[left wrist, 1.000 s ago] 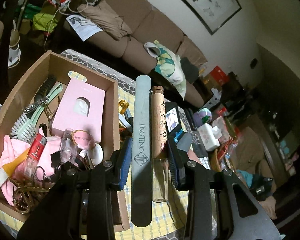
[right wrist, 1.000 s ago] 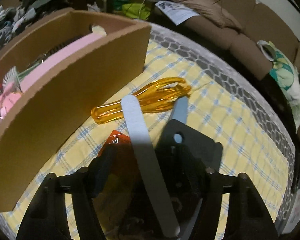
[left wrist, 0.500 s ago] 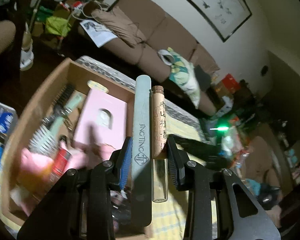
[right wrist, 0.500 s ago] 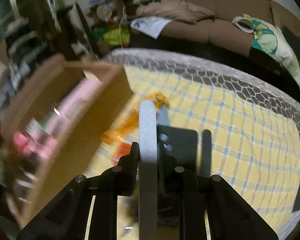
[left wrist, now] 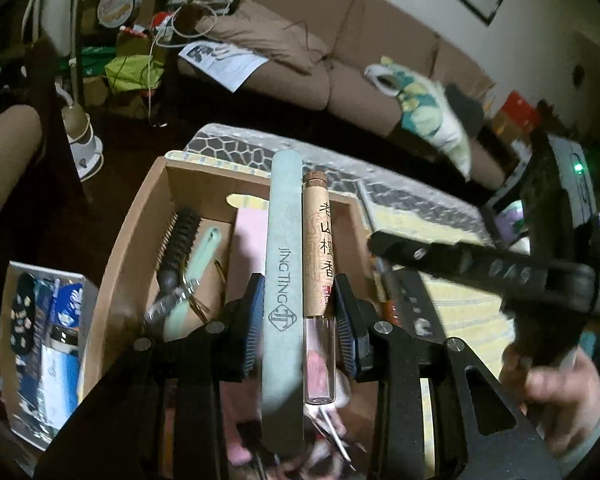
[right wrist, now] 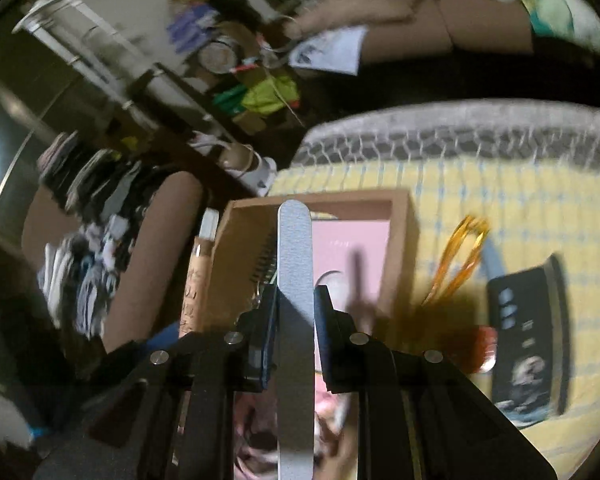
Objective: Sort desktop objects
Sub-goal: 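Carry the nail file and vial over the cardboard box with the left tool, then open the left tool to drop the file and vial into the box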
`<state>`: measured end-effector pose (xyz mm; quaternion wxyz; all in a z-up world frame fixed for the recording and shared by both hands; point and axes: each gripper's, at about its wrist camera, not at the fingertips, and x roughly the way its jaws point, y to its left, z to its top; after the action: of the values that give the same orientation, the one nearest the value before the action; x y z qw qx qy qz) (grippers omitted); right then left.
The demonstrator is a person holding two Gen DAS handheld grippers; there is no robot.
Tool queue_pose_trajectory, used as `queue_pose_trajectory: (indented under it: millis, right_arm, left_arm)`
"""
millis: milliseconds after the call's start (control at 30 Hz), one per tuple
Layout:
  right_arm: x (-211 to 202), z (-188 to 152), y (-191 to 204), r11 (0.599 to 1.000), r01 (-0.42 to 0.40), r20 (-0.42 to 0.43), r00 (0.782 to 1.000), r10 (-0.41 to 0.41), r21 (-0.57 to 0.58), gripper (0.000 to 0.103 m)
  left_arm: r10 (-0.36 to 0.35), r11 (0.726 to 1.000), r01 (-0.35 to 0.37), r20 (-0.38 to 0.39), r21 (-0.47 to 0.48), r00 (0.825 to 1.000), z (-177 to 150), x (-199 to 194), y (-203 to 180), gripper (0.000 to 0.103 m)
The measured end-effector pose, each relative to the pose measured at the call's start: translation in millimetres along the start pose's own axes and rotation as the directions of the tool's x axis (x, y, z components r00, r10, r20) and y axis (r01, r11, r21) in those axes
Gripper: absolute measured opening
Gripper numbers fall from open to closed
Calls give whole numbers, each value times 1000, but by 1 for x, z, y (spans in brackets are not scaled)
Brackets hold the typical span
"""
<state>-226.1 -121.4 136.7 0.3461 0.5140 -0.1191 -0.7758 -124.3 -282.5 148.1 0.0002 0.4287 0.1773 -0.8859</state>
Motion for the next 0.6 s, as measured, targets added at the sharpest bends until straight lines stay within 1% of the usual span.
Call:
queue_pose_trajectory:
  millis: [33,100,133,233,367,400,433,500,567,600]
  right_arm:
    - [13,1,-2,1000,18,-2,1000,-18,18,18]
    - [29,2,-1,998,61,-4,998,-61,19,18]
    - [37,2,-2,995,100,-4,995,-100,12,18]
    - [54,4,-3,984,176,-12,984,-176,-12,18]
    - [59,5,-10,977,214,-1,977,-214,-4,23]
    - [56,6,-12,975,224,15,974,-224,-6,32]
    - [53,6,-13,974,227,27,974,-226,-6,45]
    - [42,6,-13,976,216,54,975,-215,-9,46]
    - [27,5,-11,971,237,85,969,-232,-42,46]
    - [20,4,-10,968,245,99,966,-239,-59,47]
  left_arm:
    - [18,1000,-18,-13,12,1000,4,11,0,32]
    - [47,999,-46,-37,23,998,9,28,2,32]
    - [58,998,-57,-51,24,997,10,37,4,32]
    - [83,996,-80,-81,42,993,10,63,8,32]
    - [63,998,-61,-108,22,992,7,86,7,32]
    - [66,998,-63,-119,25,991,6,92,6,32]
    - [65,998,-61,-121,33,991,4,98,4,32]
    - [75,997,-72,-125,29,989,3,104,3,31]
    - [71,997,-71,-138,9,988,2,108,6,31]
    - [78,997,-78,-149,5,986,1,111,6,35]
